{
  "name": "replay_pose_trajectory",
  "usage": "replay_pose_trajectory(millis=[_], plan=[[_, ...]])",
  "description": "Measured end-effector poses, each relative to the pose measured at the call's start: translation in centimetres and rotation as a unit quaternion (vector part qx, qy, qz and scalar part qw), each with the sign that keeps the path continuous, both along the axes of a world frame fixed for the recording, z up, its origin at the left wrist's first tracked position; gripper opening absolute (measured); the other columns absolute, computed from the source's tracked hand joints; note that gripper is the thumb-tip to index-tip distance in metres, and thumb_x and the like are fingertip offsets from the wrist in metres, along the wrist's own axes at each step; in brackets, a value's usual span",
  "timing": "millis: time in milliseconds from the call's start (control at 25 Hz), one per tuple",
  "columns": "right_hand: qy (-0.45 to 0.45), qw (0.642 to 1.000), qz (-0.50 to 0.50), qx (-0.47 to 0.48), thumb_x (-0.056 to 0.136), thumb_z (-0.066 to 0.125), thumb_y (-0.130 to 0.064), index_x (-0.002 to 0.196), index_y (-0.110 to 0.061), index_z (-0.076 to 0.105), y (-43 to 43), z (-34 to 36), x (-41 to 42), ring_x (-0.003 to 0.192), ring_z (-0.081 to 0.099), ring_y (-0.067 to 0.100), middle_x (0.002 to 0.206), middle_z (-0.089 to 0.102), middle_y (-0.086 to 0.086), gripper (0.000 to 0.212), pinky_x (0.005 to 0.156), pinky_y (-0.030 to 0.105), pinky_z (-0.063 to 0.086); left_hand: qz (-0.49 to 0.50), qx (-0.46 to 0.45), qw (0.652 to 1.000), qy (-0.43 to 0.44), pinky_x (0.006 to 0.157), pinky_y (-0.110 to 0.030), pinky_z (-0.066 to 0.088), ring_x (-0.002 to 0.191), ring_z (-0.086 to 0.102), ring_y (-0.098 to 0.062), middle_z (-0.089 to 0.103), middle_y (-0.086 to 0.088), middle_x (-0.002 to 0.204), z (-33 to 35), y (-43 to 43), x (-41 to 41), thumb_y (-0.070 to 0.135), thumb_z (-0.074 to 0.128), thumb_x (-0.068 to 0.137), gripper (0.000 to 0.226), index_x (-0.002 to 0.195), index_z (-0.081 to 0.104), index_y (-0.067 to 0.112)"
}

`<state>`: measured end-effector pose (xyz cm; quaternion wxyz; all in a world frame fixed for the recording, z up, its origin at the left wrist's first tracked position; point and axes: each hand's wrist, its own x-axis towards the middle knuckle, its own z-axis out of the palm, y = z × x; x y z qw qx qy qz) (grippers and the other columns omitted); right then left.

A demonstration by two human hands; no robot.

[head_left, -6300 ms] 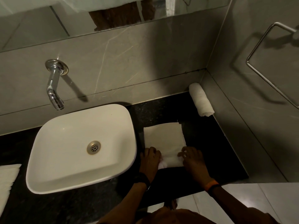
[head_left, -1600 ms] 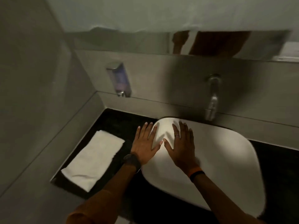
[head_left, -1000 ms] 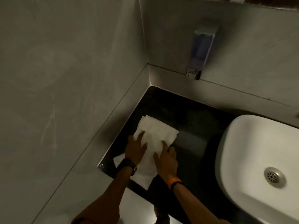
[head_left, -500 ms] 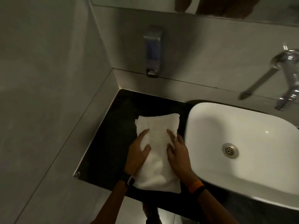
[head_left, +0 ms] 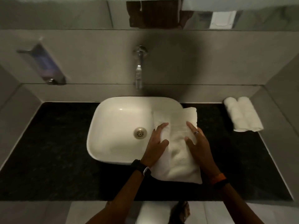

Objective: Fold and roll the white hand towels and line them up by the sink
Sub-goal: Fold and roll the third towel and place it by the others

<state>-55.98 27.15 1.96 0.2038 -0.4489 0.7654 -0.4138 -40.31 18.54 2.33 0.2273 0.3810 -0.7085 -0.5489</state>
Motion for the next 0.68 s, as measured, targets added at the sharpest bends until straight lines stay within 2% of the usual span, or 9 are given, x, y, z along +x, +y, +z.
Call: replay_pose_trajectory(millis=[120, 240, 320, 400, 480, 560, 680], plan=[[-0.024, 0.999, -0.024, 0.000, 0.091, 0.053, -0.005, 0.140, -0.020, 0.042, 5.1, -1.1, -7.7, 0.123, 0.040, 0.010, 0.141, 0.043, 0.008, 0.053, 0.105, 0.026, 0.032, -0.038, -0.021, 0.998, -0.040, 0.102, -0.020, 0.030, 0.119, 0.041, -0.009, 0.044, -0.003, 0.135, -0.8, 4.6, -7.9, 0.011, 0.048, 0.071, 0.069, 0.137, 0.040, 0.029], [-0.063, 0.997, -0.029, 0.015, 0.086, 0.047, -0.017, 0.139, -0.022, 0.043, 8.3, -3.7, -12.7, 0.130, 0.039, 0.017, 0.144, 0.040, 0.009, 0.054, 0.107, 0.031, 0.030, -0.048, -0.016, 0.996, -0.066, 0.102, -0.030, 0.040, 0.117, 0.048, -0.023, 0.043, -0.009, 0.130, -3.2, 7.9, -12.5, 0.007, 0.054, 0.074, 0.063, 0.132, 0.046, 0.030], [-0.075, 0.996, -0.018, 0.043, 0.085, 0.045, -0.018, 0.139, -0.027, 0.041, 9.8, -6.2, -15.1, 0.133, 0.036, 0.021, 0.146, 0.037, 0.010, 0.055, 0.111, 0.038, 0.029, -0.054, -0.049, 0.986, -0.151, 0.105, -0.035, 0.039, 0.122, 0.044, -0.031, 0.036, -0.013, 0.137, -6.1, 9.4, -14.3, 0.009, 0.057, 0.078, 0.059, 0.133, 0.046, 0.026], [-0.044, 0.992, 0.014, 0.117, 0.087, 0.046, -0.010, 0.141, -0.027, 0.038, 11.1, -9.4, -17.2, 0.134, 0.033, 0.028, 0.148, 0.030, 0.014, 0.057, 0.111, 0.043, 0.031, -0.099, -0.150, 0.937, -0.299, 0.108, -0.043, 0.035, 0.134, 0.026, -0.037, 0.021, -0.018, 0.149, -8.8, 10.4, -14.9, 0.014, 0.057, 0.081, 0.060, 0.138, 0.040, 0.024], [0.032, 0.975, 0.035, 0.215, 0.084, 0.049, -0.004, 0.140, -0.022, 0.040, 12.5, -11.7, -18.5, 0.134, 0.029, 0.037, 0.150, 0.024, 0.017, 0.059, 0.109, 0.048, 0.033, -0.137, -0.213, 0.889, -0.381, 0.108, -0.052, 0.032, 0.138, 0.014, -0.039, 0.014, -0.017, 0.154, -10.5, 11.2, -14.8, 0.019, 0.057, 0.083, 0.060, 0.139, 0.038, 0.022], [0.144, 0.960, 0.037, 0.238, 0.081, 0.051, -0.017, 0.134, -0.020, 0.048, 14.5, -12.8, -18.3, 0.128, 0.034, 0.039, 0.145, 0.034, 0.017, 0.053, 0.101, 0.053, 0.038, -0.181, -0.275, 0.883, -0.335, 0.097, -0.051, 0.043, 0.128, 0.029, -0.034, 0.034, -0.014, 0.144, -11.2, 12.2, -14.2, 0.028, 0.063, 0.079, 0.054, 0.130, 0.050, 0.019], [0.249, 0.943, 0.120, 0.187, 0.076, 0.053, -0.042, 0.120, -0.025, 0.057, 18.1, -12.4, -16.1, 0.108, 0.052, 0.031, 0.119, 0.056, 0.008, 0.048, 0.084, 0.045, 0.045, -0.296, -0.334, 0.853, -0.270, 0.081, -0.039, 0.050, 0.111, 0.046, -0.027, 0.052, -0.006, 0.123, -12.5, 13.7, -12.7, 0.044, 0.060, 0.074, 0.054, 0.122, 0.053, 0.021]])
